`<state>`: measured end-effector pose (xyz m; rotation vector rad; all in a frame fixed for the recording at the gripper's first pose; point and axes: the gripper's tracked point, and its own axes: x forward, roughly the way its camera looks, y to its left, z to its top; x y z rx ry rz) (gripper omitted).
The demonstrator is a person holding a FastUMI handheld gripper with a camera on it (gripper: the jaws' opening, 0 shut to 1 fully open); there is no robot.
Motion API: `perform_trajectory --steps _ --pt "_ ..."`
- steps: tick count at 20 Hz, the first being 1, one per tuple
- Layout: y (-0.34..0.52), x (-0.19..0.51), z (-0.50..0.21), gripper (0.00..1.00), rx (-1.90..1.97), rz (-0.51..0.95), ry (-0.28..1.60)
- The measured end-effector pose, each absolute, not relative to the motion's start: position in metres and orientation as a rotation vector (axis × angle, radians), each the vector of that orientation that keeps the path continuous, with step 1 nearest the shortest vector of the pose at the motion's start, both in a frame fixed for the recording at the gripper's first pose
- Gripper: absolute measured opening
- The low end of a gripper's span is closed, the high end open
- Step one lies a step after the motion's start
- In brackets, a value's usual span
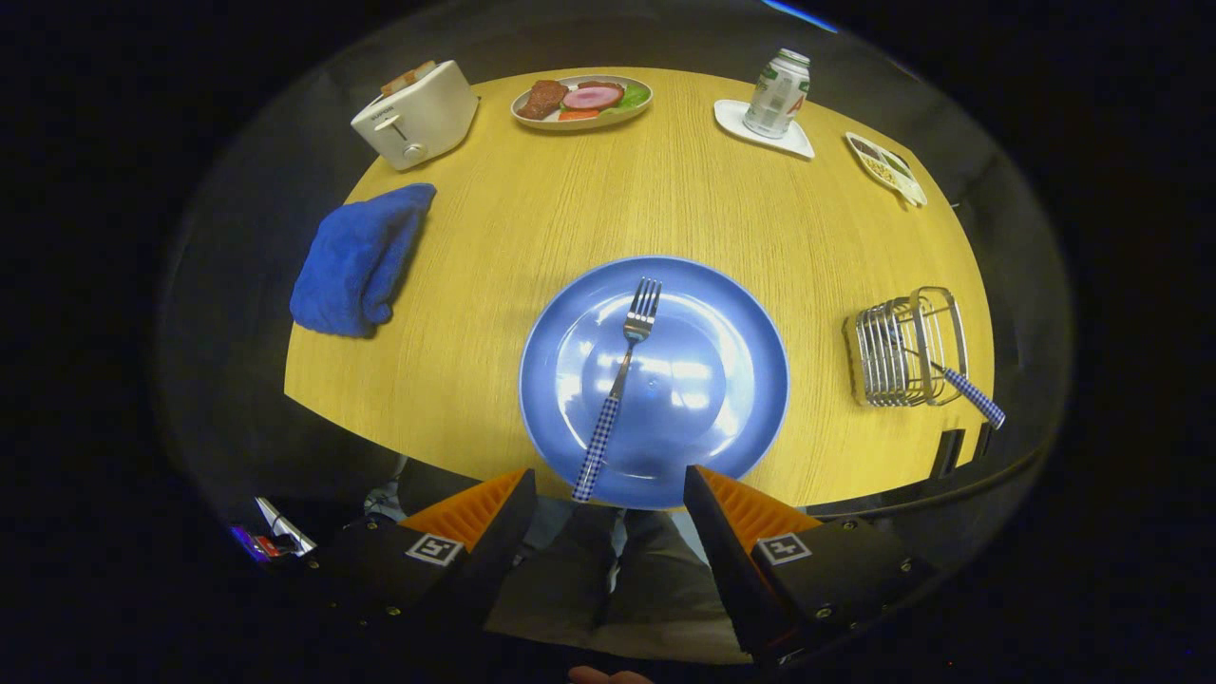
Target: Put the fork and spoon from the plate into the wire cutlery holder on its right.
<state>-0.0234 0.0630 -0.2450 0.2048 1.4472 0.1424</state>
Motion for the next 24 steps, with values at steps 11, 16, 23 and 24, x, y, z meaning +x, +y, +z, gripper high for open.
perform_trajectory --steps 11,16,23,24 --pt "0.074 -0.014 -0.279 0.96 0.297 0.060 1.444" --pt "0.078 -0.012 -0.293 0.88 0.345 0.042 1.487" --pt "0.083 -0.026 -0.309 0.53 0.356 0.066 1.594" --pt "0.085 -0.023 -0.309 0.53 0.363 0.076 1.591"
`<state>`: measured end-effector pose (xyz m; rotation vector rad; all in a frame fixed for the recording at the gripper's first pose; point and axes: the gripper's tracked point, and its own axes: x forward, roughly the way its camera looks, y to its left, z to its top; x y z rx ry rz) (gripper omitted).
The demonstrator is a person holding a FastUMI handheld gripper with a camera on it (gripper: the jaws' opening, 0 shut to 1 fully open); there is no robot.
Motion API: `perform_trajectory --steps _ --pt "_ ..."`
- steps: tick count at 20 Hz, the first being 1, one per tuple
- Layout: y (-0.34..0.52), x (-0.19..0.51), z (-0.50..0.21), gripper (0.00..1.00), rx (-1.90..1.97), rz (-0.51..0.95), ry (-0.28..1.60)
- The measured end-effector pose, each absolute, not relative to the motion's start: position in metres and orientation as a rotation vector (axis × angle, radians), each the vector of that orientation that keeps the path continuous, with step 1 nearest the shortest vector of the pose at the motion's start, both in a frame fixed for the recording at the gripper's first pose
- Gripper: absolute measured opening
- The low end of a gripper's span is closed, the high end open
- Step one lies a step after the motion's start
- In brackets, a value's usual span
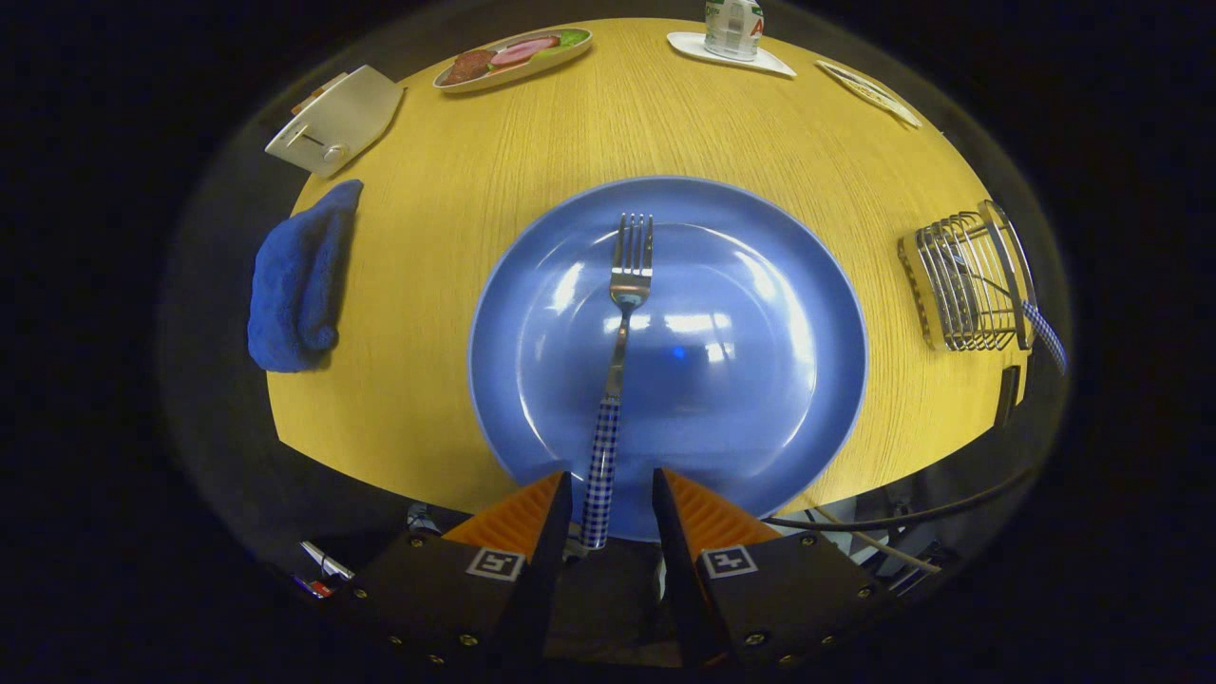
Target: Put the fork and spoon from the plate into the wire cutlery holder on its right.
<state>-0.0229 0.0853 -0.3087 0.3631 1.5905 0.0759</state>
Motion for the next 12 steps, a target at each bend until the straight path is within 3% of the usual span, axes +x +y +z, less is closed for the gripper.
perform_trajectory --steps 1,2,5,6,12 --pt "0.079 -0.021 -0.305 0.52 0.364 0.054 1.588" --pt "0.083 -0.027 -0.309 0.18 0.356 0.079 1.602" --pt "0.082 -0.027 -0.310 0.17 0.344 0.081 1.597" --pt "0.079 -0.023 -0.310 0.04 0.332 0.086 1.578" --pt "0.059 -0.019 -0.300 0.04 0.189 0.155 1.571"
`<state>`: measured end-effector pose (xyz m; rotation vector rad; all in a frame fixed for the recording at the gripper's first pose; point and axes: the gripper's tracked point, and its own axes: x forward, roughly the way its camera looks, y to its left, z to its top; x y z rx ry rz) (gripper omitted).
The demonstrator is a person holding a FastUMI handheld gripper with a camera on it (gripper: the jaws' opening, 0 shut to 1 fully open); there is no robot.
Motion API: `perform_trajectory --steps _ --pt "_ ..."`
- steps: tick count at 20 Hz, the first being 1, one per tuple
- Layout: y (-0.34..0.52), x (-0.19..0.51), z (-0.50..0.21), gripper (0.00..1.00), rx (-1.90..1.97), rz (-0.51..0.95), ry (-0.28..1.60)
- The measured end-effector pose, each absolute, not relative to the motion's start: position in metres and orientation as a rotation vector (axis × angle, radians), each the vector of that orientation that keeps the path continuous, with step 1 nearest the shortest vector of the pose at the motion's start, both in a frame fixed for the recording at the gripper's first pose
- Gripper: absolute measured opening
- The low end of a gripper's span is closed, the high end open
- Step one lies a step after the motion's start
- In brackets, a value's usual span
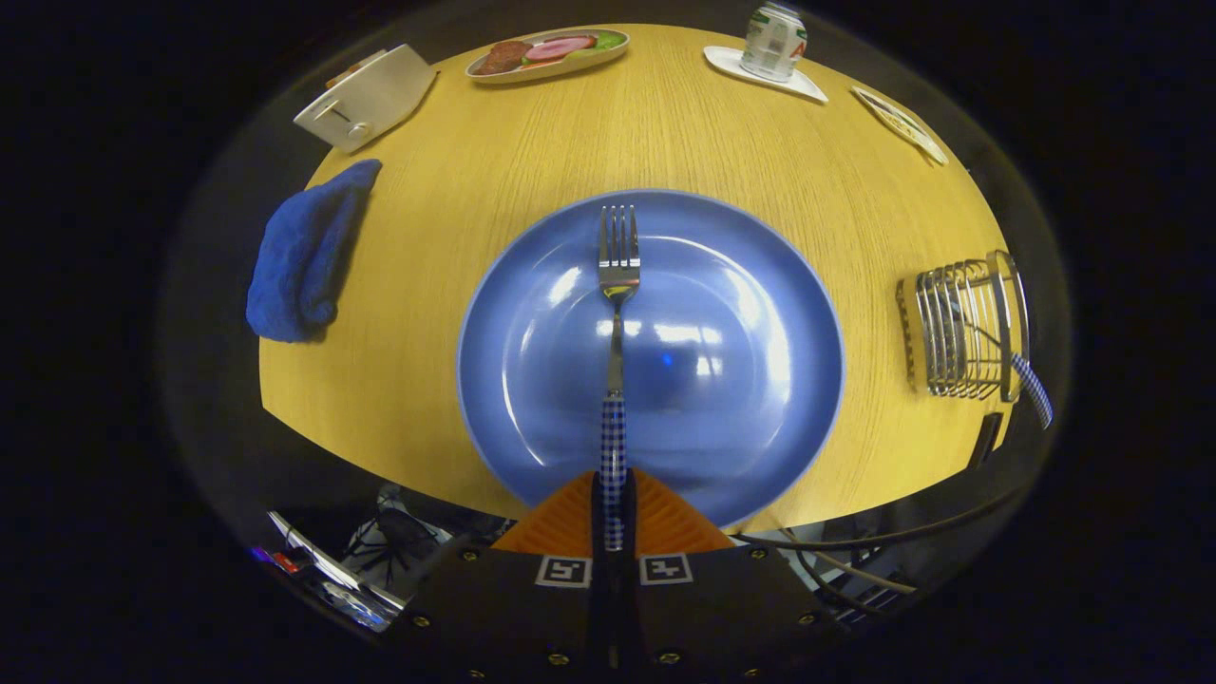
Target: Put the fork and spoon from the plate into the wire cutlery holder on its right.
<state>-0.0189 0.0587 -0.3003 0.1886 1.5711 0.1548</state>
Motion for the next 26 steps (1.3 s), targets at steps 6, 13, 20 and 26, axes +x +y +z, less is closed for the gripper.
perform_trajectory --steps 6,13,20,26 --pt "0.021 -0.027 -0.282 0.04 0.066 0.222 1.597" --pt "-0.008 -0.031 -0.272 0.04 0.028 0.259 1.586" --pt "-0.068 -0.056 -0.237 0.04 -0.077 0.326 1.674" --pt "-0.128 -0.076 -0.210 0.04 -0.143 0.314 1.758"
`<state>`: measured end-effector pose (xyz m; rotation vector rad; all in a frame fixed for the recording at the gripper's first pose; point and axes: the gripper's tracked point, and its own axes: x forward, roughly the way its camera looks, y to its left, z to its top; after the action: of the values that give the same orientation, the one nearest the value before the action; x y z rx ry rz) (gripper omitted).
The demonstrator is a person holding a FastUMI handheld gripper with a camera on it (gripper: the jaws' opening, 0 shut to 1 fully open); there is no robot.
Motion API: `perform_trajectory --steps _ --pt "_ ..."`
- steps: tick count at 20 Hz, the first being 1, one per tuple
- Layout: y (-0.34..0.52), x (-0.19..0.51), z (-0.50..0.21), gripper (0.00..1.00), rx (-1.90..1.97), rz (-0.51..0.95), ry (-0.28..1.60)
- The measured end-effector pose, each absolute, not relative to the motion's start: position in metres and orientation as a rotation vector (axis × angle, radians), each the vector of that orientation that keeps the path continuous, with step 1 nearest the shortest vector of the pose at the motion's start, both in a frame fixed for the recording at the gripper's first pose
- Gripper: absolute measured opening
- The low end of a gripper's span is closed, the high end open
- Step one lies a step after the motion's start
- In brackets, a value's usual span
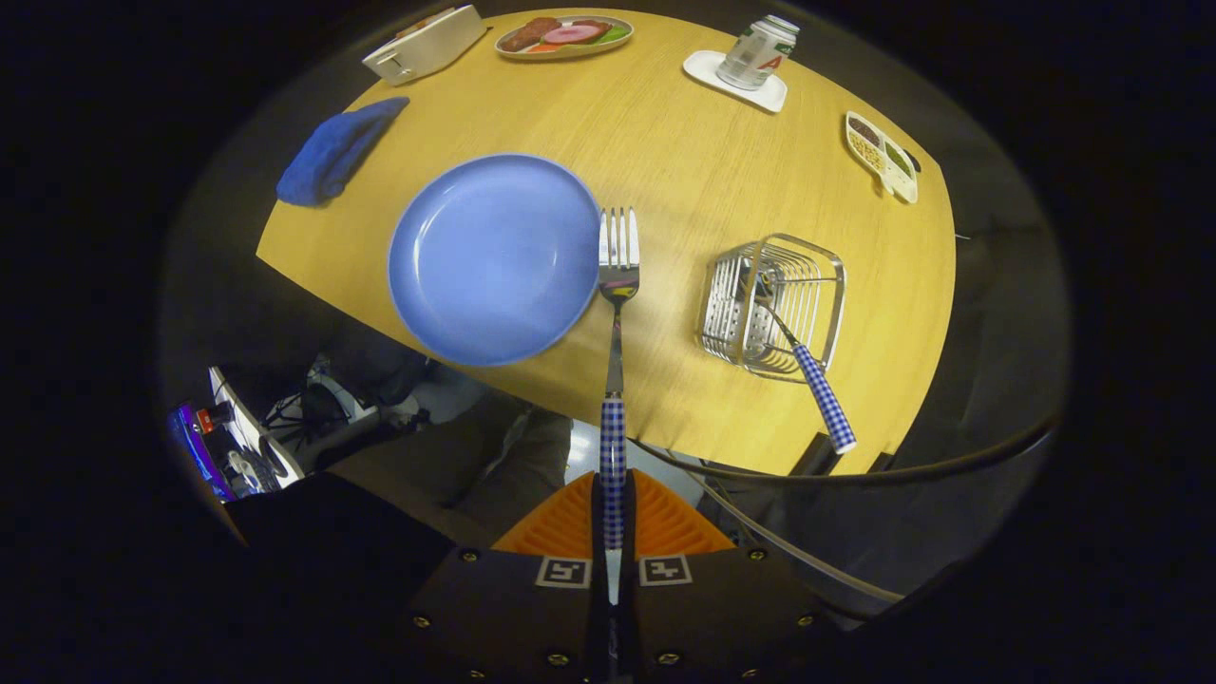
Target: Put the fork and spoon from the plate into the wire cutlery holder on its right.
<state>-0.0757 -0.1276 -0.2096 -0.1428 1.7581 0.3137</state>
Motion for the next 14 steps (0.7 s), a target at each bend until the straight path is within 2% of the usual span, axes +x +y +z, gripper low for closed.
perform_trajectory --steps 14 --pt "-0.225 -0.077 -0.177 0.04 -0.268 0.284 1.923"
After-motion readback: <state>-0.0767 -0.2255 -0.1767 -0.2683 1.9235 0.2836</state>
